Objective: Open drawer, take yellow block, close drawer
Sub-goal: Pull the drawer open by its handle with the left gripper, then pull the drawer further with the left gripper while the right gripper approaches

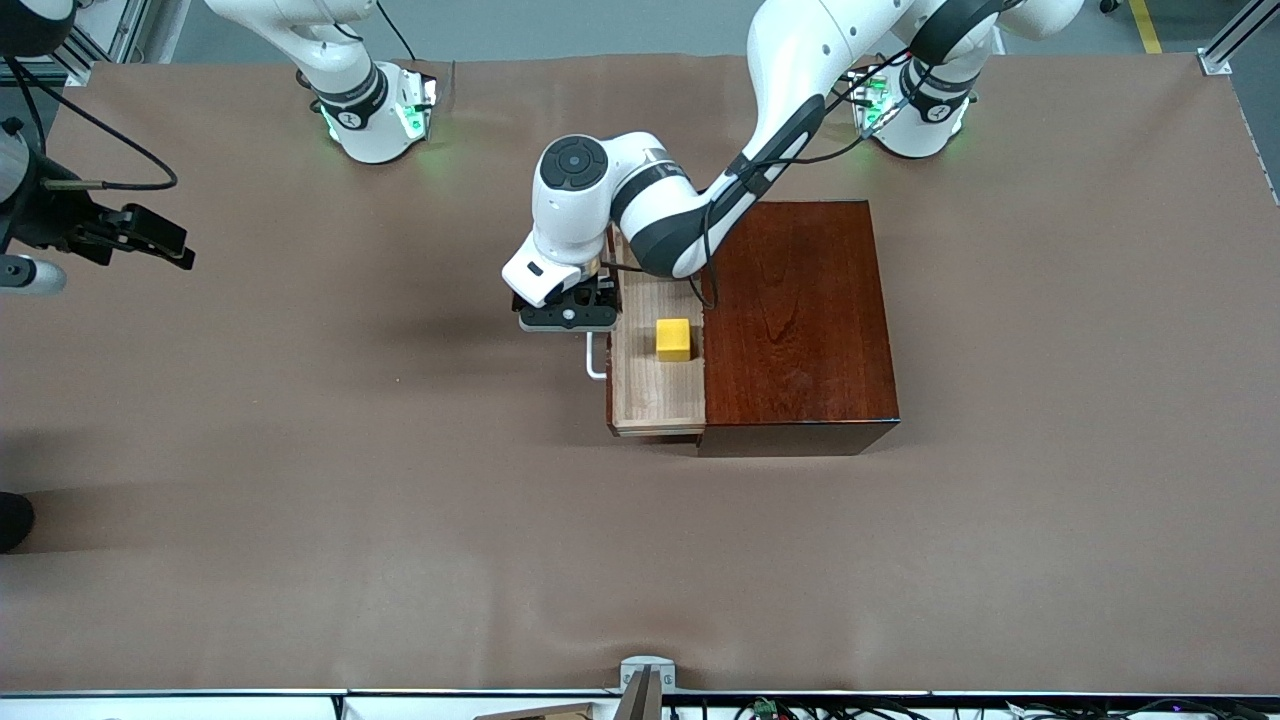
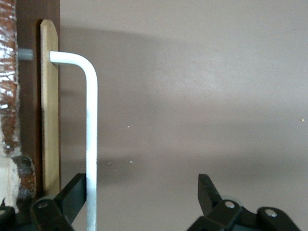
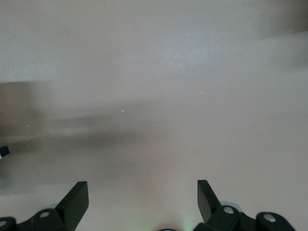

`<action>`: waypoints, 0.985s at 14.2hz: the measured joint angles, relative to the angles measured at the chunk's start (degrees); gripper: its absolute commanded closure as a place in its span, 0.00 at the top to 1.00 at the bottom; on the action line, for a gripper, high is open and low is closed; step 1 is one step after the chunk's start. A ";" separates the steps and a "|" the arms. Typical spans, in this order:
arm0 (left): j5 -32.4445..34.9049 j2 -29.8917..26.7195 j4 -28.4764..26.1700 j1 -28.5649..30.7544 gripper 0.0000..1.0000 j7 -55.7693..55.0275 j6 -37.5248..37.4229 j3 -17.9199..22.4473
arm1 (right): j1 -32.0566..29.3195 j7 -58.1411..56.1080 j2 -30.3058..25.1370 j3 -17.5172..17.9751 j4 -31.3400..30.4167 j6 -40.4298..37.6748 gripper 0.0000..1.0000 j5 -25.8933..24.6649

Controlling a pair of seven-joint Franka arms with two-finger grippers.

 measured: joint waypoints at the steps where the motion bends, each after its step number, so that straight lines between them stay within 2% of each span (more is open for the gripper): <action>1: -0.49 0.00 0.06 0.00 1.00 0.00 0.69 0.00 | 0.83 -0.06 0.88 0.03 0.46 0.28 1.00 0.05; 4: -1.21 0.00 0.15 -0.03 1.00 0.00 2.05 -0.01 | 4.18 -0.14 4.55 0.17 3.15 0.72 1.00 0.39; 6: -1.25 0.06 0.15 -0.24 1.00 0.00 2.89 -0.09 | 5.81 -1.34 6.77 0.24 4.36 0.78 1.00 2.73; 9: -1.25 0.32 0.15 -1.56 1.00 0.01 4.63 -0.08 | 6.32 -7.91 9.37 0.19 4.88 1.73 1.00 7.99; 14: -1.79 0.32 0.40 -1.83 1.00 0.00 5.51 0.42 | 6.31 -20.34 12.40 -0.06 4.99 4.50 1.00 9.04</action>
